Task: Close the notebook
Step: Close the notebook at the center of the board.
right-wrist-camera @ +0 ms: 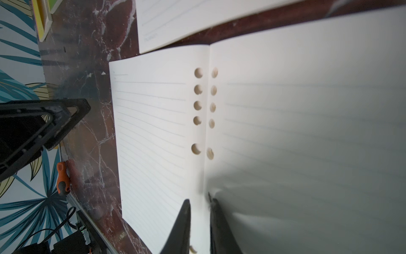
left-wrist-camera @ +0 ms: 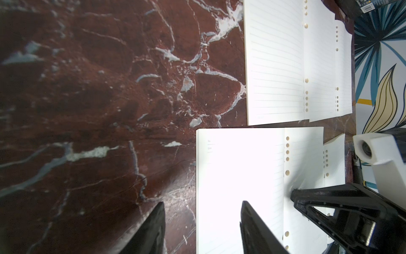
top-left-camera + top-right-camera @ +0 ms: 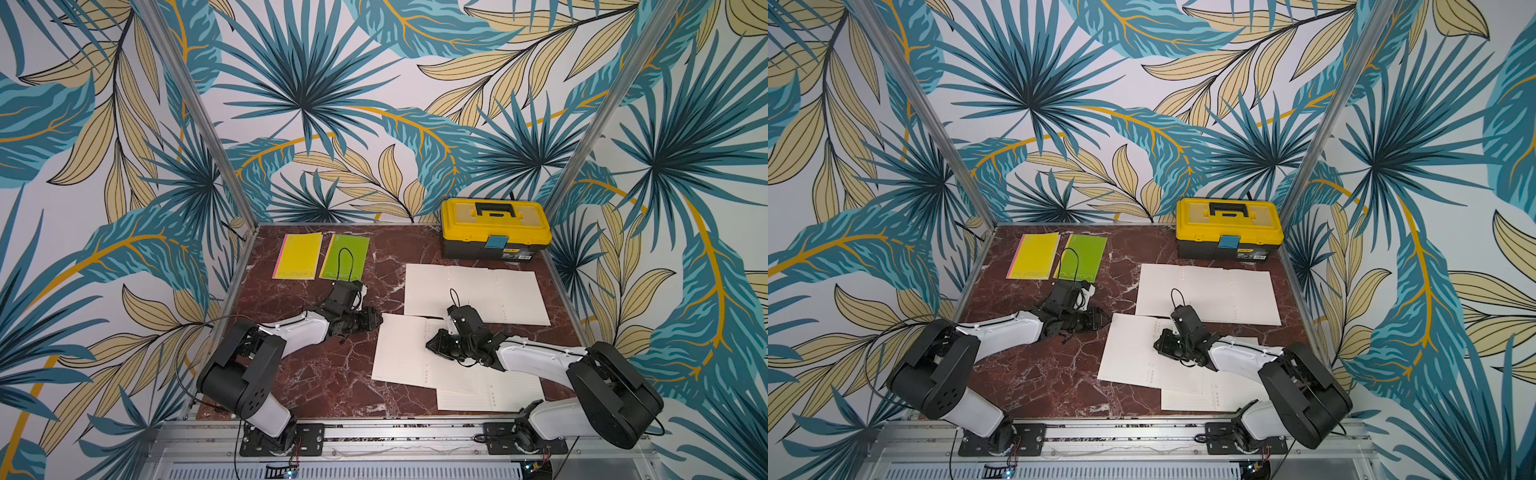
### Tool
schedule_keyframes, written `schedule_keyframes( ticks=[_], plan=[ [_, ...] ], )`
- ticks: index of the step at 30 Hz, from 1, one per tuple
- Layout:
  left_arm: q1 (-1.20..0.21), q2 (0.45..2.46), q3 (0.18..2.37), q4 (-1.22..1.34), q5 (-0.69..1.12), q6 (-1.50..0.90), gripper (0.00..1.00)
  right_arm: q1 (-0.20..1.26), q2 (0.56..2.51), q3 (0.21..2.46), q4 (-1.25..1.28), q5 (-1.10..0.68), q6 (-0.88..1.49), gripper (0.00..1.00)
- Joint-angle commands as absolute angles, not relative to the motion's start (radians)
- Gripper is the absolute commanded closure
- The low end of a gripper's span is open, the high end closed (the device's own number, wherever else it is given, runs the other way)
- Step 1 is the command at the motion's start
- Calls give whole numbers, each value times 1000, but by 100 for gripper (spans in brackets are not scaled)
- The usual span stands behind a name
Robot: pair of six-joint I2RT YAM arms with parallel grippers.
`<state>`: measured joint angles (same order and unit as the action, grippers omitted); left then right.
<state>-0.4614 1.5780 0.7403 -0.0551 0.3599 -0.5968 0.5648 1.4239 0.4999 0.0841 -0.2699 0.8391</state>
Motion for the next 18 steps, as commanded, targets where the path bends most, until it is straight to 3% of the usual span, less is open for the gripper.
schedule_keyframes(
  ticks=[1, 18],
  plan=[
    [-470, 1593, 739, -41, 366, -604, 44, 571, 1465, 461, 87, -244, 869, 82],
    [-480, 1614, 722, -69, 334, -600, 44, 589, 1635, 508, 124, -296, 870, 83]
  ],
)
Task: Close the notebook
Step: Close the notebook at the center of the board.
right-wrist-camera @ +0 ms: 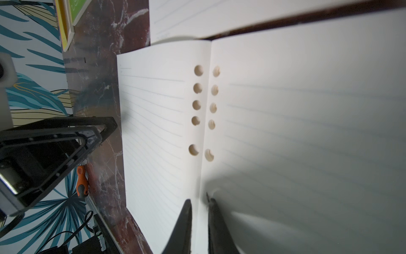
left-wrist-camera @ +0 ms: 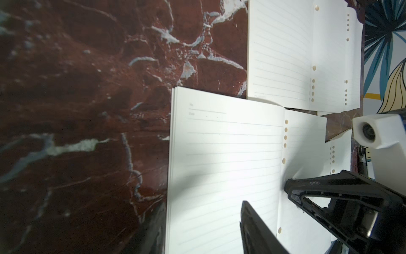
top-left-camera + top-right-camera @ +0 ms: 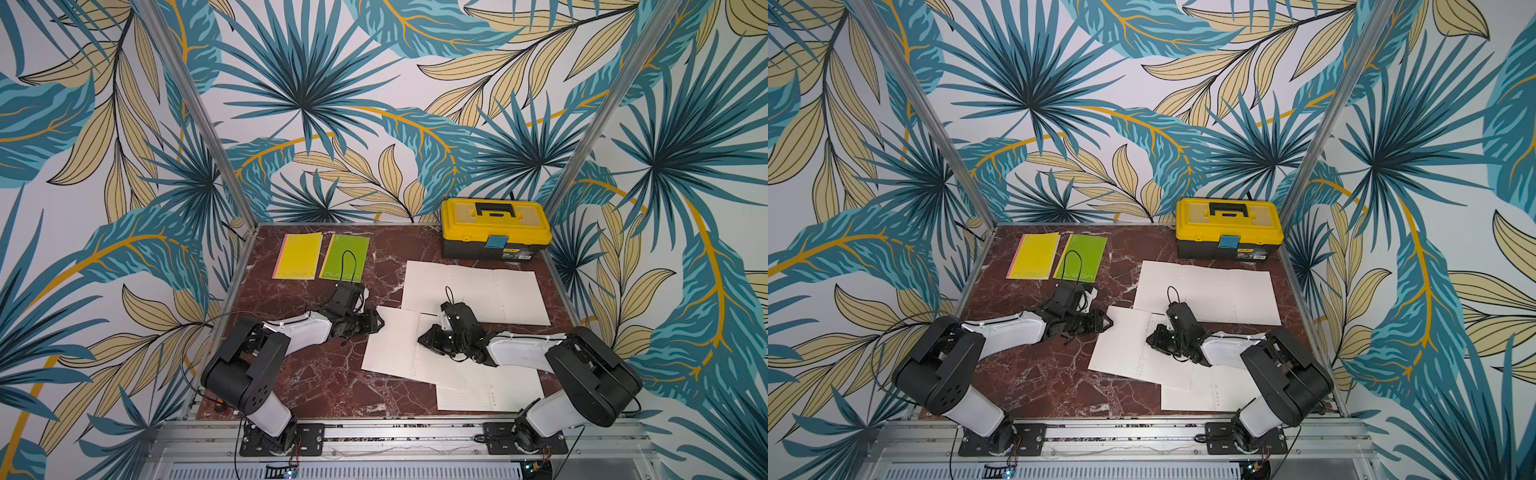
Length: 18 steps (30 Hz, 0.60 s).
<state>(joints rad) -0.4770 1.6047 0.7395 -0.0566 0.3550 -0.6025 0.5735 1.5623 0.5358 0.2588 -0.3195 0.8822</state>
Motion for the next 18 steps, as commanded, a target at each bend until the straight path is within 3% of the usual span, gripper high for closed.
schedule_keyframes(
  ticks=[1, 18],
  plan=[
    [-482, 1613, 720, -76, 327, -598, 44, 593, 1644, 513, 129, -300, 870, 83],
    [-449, 1467, 655, -219, 182, -555, 44, 702, 1763, 634, 112, -299, 858, 84]
  ],
)
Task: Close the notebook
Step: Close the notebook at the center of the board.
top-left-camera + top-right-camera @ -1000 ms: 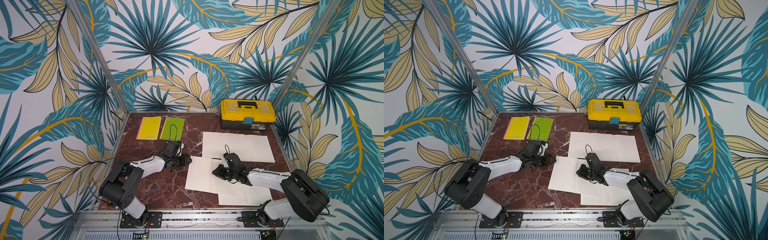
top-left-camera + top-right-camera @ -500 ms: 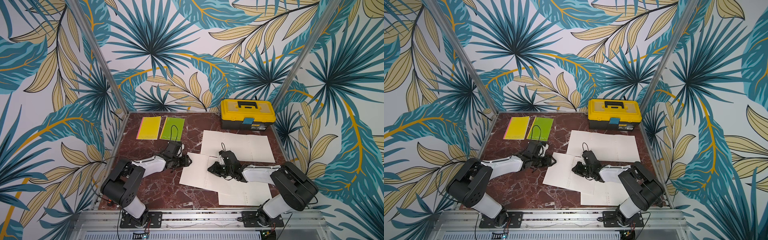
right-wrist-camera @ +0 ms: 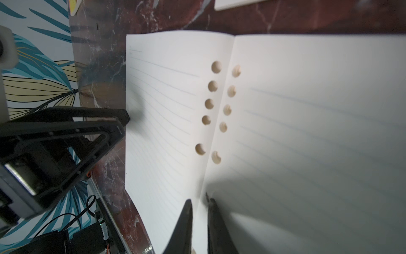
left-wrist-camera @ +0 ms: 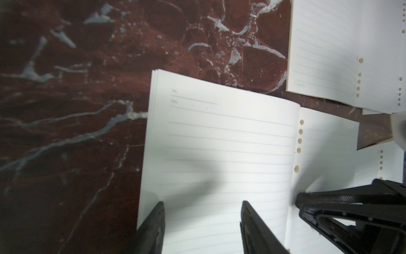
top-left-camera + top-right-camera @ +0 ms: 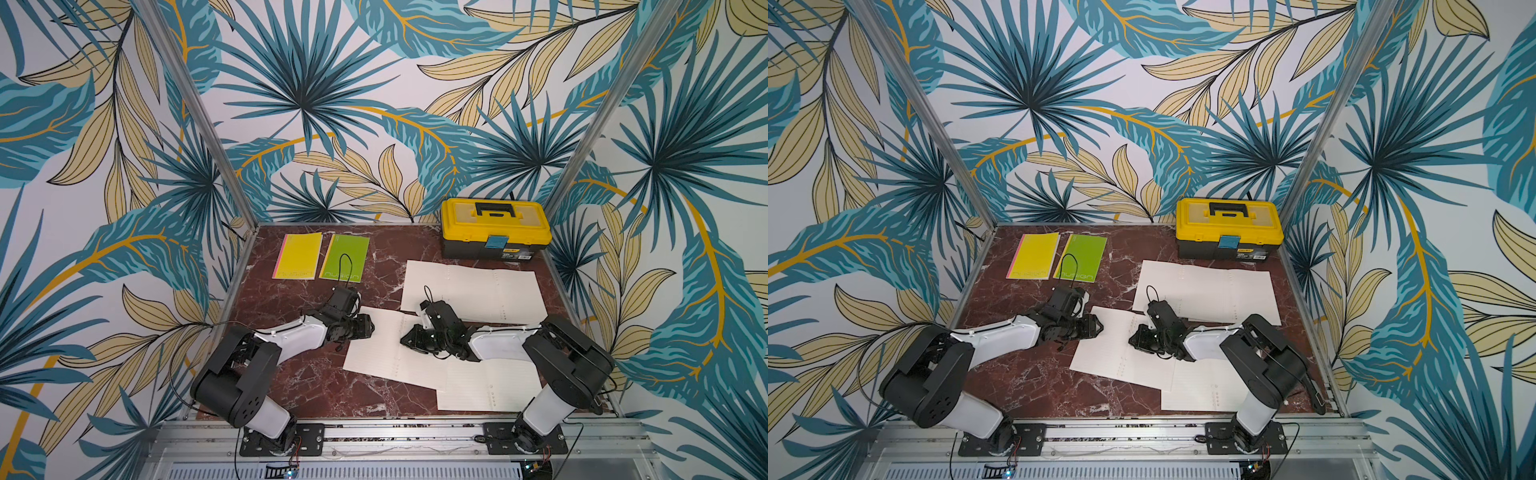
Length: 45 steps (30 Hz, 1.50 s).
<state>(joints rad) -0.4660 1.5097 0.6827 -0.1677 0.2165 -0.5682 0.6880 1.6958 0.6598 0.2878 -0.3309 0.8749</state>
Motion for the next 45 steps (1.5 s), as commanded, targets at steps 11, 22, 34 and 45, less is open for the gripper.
schedule_keyframes(
  ticks=[11, 22, 34, 45],
  plan=[
    [-357, 1398, 596, -221, 215, -537, 44, 705, 1773, 646, 101, -302, 853, 84],
    [-359, 1436, 562, -175, 282, -567, 44, 707, 1807, 691, 65, -323, 824, 84],
    [-360, 1429, 525, -67, 449, -597, 44, 718, 1857, 727, 68, -336, 821, 84],
    [-360, 1391, 492, 64, 592, -625, 44, 720, 1872, 734, 78, -345, 819, 84]
  ],
)
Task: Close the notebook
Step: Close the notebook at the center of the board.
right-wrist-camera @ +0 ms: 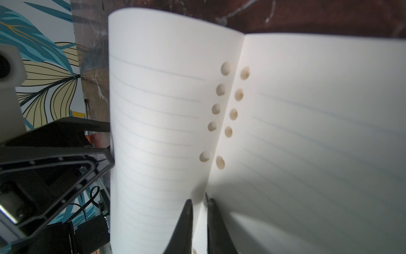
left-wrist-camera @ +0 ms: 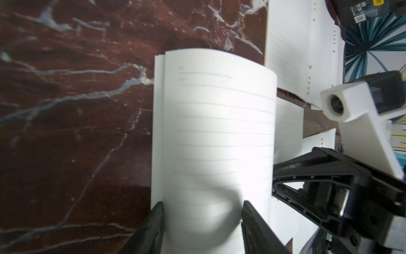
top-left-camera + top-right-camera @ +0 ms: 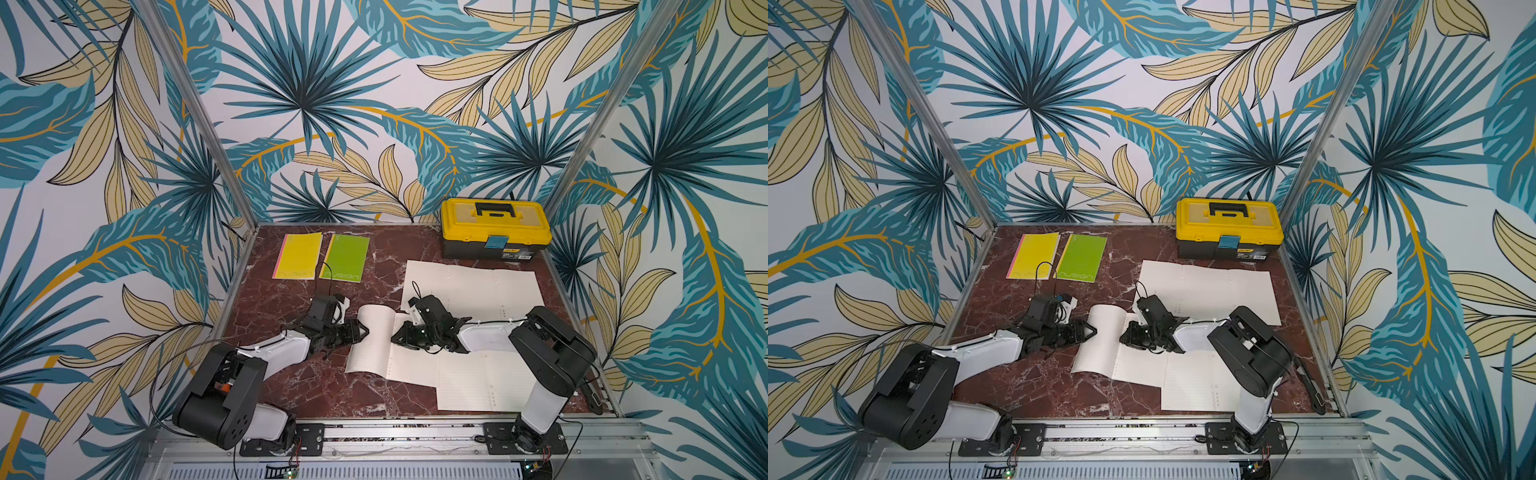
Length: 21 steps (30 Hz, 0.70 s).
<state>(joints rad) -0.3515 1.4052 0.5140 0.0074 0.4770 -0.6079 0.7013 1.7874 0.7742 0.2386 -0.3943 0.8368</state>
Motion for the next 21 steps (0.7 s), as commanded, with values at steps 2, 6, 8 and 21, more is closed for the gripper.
schedule_keyframes(
  ticks=[2, 6, 8, 21],
  plan=[
    [-360, 1388, 484, 86, 605, -634, 43, 720, 1872, 732, 80, -344, 821, 84],
    [-360, 1387, 476, 119, 635, -648, 43, 721, 1870, 729, 83, -344, 822, 84],
    [-360, 1381, 476, 129, 653, -651, 43, 721, 1870, 728, 84, -345, 822, 84],
    [-363, 1371, 478, 224, 747, -700, 43, 720, 1834, 722, 86, -344, 813, 84]
  ],
)
